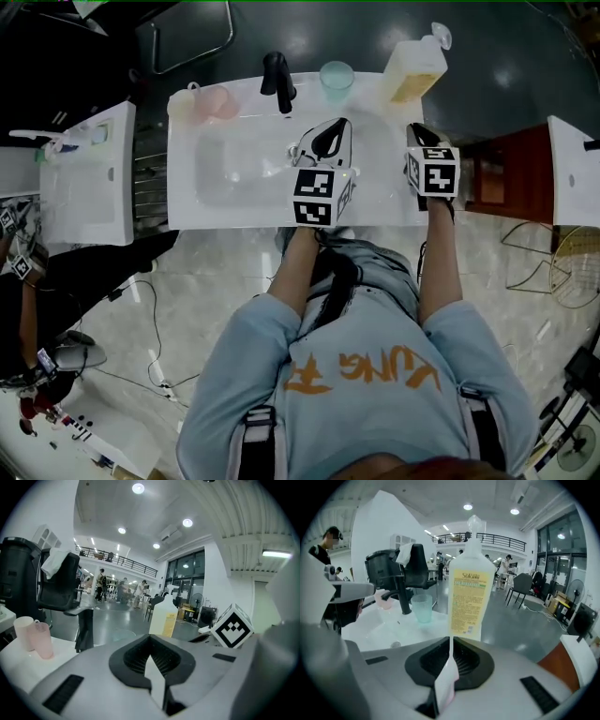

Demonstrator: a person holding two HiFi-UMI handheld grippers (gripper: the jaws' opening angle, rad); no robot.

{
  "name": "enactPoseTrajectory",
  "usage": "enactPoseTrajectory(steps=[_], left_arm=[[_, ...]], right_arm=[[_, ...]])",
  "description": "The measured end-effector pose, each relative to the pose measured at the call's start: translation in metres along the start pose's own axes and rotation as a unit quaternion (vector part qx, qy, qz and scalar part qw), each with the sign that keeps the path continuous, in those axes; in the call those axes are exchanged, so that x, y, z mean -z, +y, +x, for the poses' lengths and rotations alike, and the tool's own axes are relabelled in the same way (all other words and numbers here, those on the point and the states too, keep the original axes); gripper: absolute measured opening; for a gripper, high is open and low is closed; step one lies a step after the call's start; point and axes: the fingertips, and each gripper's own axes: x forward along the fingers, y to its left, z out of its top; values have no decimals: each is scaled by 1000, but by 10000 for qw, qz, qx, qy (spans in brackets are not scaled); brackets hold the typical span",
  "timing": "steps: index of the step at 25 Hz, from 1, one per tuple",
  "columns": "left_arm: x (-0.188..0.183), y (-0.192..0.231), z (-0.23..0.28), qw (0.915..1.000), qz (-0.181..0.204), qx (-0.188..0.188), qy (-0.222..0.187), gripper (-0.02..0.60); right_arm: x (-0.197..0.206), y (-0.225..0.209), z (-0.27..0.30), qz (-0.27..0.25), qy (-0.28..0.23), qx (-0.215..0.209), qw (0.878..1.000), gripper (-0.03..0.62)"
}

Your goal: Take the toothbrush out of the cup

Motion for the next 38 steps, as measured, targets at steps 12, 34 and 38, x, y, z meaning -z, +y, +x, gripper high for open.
enactPoseTrajectory(steps=[12,34,38], left_arm=[[-64,56,-47,9953,125,-648,-712,8],[-164,133,-167,9679,665,-1763,-1664,8],[-149,156,-183,9654,585,-2003,-1566,8]], right_arm=[[-103,35,-59,377,-1775,-757,9805,37],[-235,139,-136,462,-3702,-1268,9191,32],[-237,156,-131,358,-3666,-1251,9212,32]])
